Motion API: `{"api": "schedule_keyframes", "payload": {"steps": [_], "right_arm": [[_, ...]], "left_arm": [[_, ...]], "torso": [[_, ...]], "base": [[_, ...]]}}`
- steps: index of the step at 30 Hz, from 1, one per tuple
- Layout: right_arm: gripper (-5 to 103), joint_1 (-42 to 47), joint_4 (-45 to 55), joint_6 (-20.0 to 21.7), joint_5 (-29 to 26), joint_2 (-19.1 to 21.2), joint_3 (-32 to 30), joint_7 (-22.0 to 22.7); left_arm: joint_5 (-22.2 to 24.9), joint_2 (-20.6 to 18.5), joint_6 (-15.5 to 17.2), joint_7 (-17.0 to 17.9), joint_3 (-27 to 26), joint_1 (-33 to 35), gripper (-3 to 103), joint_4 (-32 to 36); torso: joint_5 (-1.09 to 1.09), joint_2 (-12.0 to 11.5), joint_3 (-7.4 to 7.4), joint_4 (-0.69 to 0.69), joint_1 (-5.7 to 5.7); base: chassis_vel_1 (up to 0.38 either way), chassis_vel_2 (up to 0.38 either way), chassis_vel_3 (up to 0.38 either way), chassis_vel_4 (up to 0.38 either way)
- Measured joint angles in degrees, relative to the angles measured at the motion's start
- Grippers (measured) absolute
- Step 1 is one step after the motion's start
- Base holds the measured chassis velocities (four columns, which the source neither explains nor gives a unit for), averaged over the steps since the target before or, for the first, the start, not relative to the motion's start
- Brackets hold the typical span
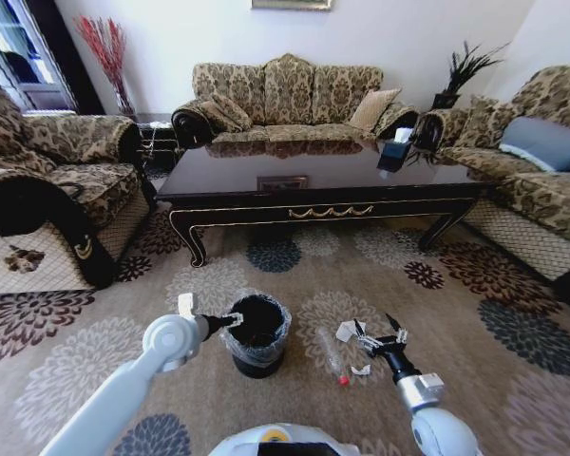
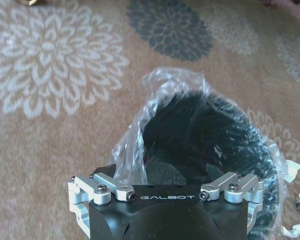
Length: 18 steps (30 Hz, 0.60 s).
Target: Move to the front of the table and pick up the trash from the floor, then place it into the trash bin.
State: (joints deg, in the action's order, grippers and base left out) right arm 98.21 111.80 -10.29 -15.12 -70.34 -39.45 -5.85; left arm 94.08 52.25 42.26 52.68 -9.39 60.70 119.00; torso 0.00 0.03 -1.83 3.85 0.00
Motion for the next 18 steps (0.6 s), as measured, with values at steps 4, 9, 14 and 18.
{"api": "schedule_keyframes", "payload": {"steps": [4, 9, 14, 18], "right_arm": [[100, 0.0, -0.2, 0.0, 0.0, 0.0, 0.0, 0.0], [100, -0.2, -0.4, 0.0, 0.2, -0.1, 0.3, 0.1], [100, -0.1, -0.5, -0.1, 0.2, -0.1, 0.3, 0.1], [100, 0.0, -0.6, -0.1, 0.2, -0.1, 0.3, 0.1]], "left_arm": [[1.3, 0.9, 0.0, 0.8, -0.3, 0.2, 100, -1.2], [1.4, 2.1, -0.1, 1.0, -0.4, 0.0, 100, -3.8], [0.8, 2.9, -0.1, 1.0, 0.0, -0.4, 100, -5.2], [-0.4, 4.0, -0.1, 0.9, 0.7, -1.2, 101, -6.6]], "torso": [[0.00, 0.0, 0.00, 0.00, 0.00], [0.00, 0.0, 0.00, 0.00, 0.00], [0.00, 0.0, 0.00, 0.00, 0.00], [0.00, 0.0, 0.00, 0.00, 0.00]], "base": [[0.000, 0.000, 0.000, 0.000], [0.000, 0.000, 0.000, 0.000], [0.000, 0.000, 0.000, 0.000], [0.000, 0.000, 0.000, 0.000]]}}
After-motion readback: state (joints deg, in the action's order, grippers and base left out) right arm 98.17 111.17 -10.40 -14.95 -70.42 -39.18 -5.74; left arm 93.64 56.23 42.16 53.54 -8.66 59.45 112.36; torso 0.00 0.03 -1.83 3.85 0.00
